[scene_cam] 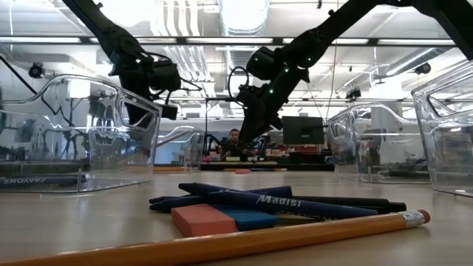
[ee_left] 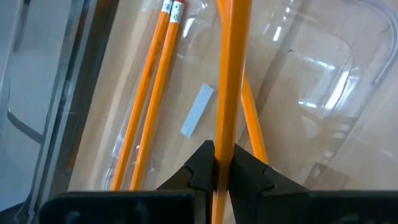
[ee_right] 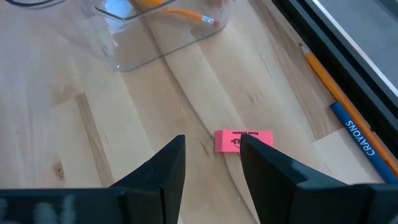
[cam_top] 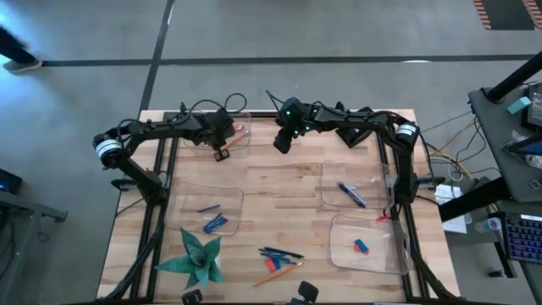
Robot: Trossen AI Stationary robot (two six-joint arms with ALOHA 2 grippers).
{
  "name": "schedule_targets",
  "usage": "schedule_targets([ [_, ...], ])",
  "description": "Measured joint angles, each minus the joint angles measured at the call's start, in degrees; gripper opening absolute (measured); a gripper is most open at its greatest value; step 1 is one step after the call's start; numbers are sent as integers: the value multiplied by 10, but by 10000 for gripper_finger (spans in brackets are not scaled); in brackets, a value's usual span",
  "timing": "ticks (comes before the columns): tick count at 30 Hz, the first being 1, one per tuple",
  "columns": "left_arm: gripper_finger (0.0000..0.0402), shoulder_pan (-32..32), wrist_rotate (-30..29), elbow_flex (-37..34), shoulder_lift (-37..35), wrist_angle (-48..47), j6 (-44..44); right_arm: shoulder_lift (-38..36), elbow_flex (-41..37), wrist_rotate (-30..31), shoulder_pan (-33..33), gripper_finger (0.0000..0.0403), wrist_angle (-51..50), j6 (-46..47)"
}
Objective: Sort crayons/erasers/pens/pencils in bins
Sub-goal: Put the pencil into the top left transparent bin, then put the pink eraser into the bottom right transparent bin
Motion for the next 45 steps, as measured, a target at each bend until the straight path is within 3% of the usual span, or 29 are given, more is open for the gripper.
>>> schedule_targets([
  [14, 18, 0, -1, 0, 0, -7, -1, 0, 0, 0, 0, 144, 6, -8],
  [23, 89, 0, -30, 5, 0, -11, -2, 1, -2, 6, 0, 144, 21, 50],
  [29, 110, 0, -69, 44, -18, -13, -52, 10, -2, 69, -9, 144, 21, 172],
  [32, 111, -1, -71, 75, -37, -19, -87, 29, 2, 50, -22, 144, 19, 221],
  [36, 111, -3, -71, 114, -71, -17, -141, 72, 25, -21, -34, 144, 20, 253],
  [39, 111, -9, -68, 133, -102, -19, -166, 105, 56, -36, -34, 144, 1, 215],
  [45, 111, -36, -66, 147, -164, -16, -168, 131, 137, -36, -37, 144, -136, 1],
])
